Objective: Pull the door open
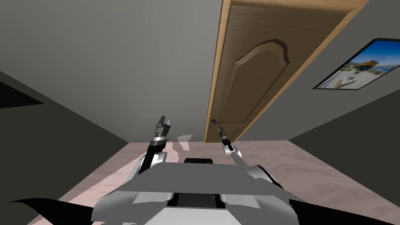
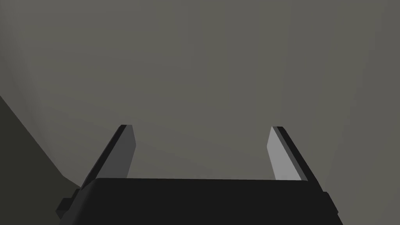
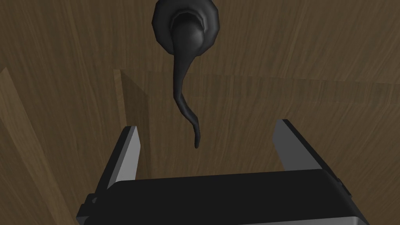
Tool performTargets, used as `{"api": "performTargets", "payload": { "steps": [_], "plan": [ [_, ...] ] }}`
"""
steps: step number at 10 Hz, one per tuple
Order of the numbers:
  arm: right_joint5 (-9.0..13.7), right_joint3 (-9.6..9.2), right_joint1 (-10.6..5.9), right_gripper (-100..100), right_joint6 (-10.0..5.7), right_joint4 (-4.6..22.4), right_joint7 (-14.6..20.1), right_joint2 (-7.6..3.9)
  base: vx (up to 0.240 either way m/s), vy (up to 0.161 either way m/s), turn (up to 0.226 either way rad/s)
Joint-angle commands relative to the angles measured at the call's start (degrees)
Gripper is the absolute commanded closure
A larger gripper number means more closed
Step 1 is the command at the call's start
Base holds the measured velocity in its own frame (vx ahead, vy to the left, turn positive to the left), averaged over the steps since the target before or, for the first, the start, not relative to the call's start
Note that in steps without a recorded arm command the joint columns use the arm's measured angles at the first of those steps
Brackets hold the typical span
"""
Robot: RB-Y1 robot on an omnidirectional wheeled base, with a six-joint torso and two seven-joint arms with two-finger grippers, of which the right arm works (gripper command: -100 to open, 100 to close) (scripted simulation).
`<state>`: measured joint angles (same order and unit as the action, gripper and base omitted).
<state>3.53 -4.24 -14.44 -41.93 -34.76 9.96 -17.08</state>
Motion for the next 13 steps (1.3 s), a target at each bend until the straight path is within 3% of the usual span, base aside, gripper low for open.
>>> {"api": "performTargets", "payload": {
  "steps": [1,5,7,10,11,13],
  "plan": [
    [1.0,0.82,0.75,-100,-1.54,1.4,0.7,-1.52,0.183,0.062,0.228],
    [3.6,2.88,4.51,-100,-3.50,1.5,2.6,-5.85,0.210,0.076,0.236],
    [4.6,3.65,5.90,-100,-4.22,1.5,3.4,-7.44,0.185,0.000,0.172],
    [4.5,3.60,5.60,-100,-4.65,2.0,3.4,-7.37,0.063,-0.016,0.006],
    [4.5,3.60,5.60,100,-4.65,2.0,3.4,-7.37,0.000,0.000,0.000],
    [4.5,3.60,5.60,100,-4.65,2.0,3.4,-7.37,-0.003,0.001,-0.002]
  ]
}}
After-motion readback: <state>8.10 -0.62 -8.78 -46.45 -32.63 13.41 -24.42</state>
